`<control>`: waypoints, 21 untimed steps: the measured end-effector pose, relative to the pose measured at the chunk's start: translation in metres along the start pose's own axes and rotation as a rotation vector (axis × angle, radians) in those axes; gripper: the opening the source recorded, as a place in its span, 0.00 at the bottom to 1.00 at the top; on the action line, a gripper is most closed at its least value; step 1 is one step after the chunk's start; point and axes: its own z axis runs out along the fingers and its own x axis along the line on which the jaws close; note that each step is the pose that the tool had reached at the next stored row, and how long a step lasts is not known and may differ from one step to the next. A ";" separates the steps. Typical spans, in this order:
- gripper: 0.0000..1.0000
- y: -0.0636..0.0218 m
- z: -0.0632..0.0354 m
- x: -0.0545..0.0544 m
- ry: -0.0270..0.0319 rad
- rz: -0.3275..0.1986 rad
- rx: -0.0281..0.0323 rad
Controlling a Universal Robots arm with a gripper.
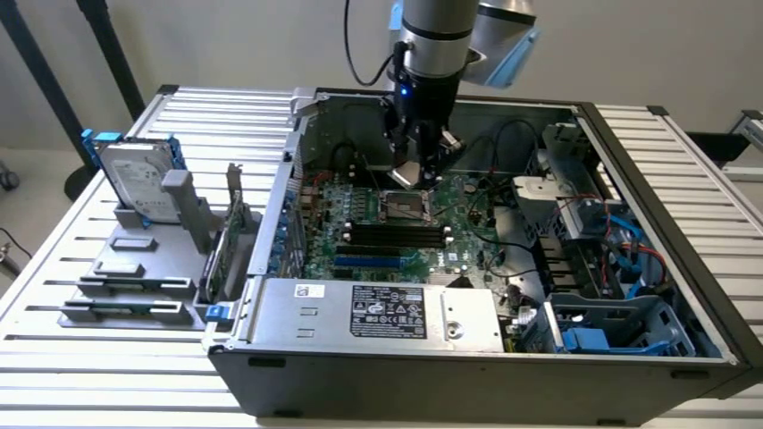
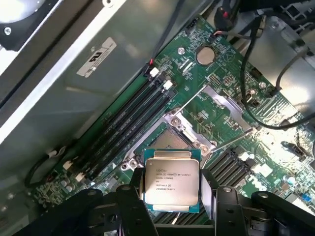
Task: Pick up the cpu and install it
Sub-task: 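Place the cpu into insertion slot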
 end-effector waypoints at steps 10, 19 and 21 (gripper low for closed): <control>0.55 -0.0003 0.0110 -0.001 -0.0051 0.182 -0.0096; 0.55 -0.0005 0.0193 -0.001 -0.0098 0.345 -0.0181; 0.55 -0.0006 0.0212 -0.001 -0.0107 0.381 -0.0201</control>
